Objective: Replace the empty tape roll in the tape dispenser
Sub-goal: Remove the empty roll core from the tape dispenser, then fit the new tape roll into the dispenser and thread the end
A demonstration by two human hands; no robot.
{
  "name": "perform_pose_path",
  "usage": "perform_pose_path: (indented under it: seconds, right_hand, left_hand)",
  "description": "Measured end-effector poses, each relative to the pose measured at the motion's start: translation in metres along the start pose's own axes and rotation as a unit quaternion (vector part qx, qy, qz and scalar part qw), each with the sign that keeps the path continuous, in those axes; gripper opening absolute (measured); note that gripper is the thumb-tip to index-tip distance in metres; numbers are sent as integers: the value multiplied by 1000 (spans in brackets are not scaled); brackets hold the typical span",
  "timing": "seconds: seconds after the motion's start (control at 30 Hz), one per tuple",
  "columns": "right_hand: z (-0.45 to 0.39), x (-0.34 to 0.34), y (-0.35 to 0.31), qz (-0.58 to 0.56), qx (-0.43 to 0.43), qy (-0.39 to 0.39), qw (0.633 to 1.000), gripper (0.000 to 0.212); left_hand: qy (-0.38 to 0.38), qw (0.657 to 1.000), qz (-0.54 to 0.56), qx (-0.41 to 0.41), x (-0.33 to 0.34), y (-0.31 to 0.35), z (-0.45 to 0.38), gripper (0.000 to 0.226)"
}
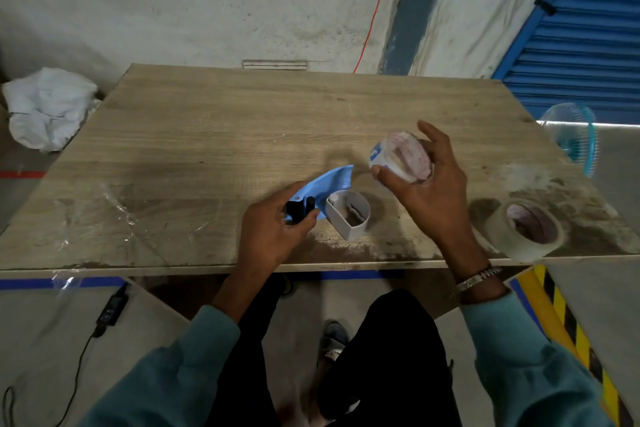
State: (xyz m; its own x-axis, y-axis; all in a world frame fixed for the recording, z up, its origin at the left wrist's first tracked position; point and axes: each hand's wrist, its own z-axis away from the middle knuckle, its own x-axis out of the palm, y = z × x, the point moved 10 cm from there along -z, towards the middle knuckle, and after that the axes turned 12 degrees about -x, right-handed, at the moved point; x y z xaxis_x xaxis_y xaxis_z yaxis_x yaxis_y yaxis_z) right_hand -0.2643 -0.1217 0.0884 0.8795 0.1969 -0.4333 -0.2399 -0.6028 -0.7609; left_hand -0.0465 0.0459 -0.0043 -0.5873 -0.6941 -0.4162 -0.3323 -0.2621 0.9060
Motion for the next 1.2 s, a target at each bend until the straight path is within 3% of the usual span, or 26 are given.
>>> perform_pose_path:
  seconds: [0.17, 0.3, 0.4, 0.57, 0.67, 0.77, 0.87, 0.97, 1.1, 1.2]
  right_hand:
    - [2, 1, 69, 175, 59, -71, 980, 91]
    - [9, 4, 86, 176, 68, -84, 978, 99]
    - [14, -13, 81, 175, 83, -46, 980, 112]
    - [44, -95, 50, 326, 21, 100, 940, 58]
    - [64, -134, 78, 396, 110, 78, 908, 47]
    - [74, -144, 103, 396, 168, 5, 903, 53]
    - [64, -136, 96, 396, 104, -66, 910, 34]
    - [57, -131, 88, 395, 72, -99, 911, 45]
    - [58, -113, 44, 376, -9, -40, 926, 51]
    - [59, -91, -7, 359, -30, 5, 933, 40]
  left_hand:
    - [-14, 1000, 3, -4, 2, -3, -4, 50]
    - [-17, 1000, 1, -2, 4, -4, -6, 53]
    - [-23, 1000, 6, -8, 6, -5, -7, 55]
    - [-25, 1000, -3, -8, 7, -7, -8, 56]
    - [-15, 1000, -8, -7, 6, -7, -8, 57]
    - [-18, 1000, -6, -7, 6, -7, -7, 49]
    - [-20, 1000, -4, 0, 5, -3, -6, 53]
    - [-17, 1000, -8, -1, 6, -6, -5, 52]
    - [-24, 1000, -12, 7, 7, -4, -3, 64]
    - [-35, 999, -18, 9, 8, -1, -1, 74]
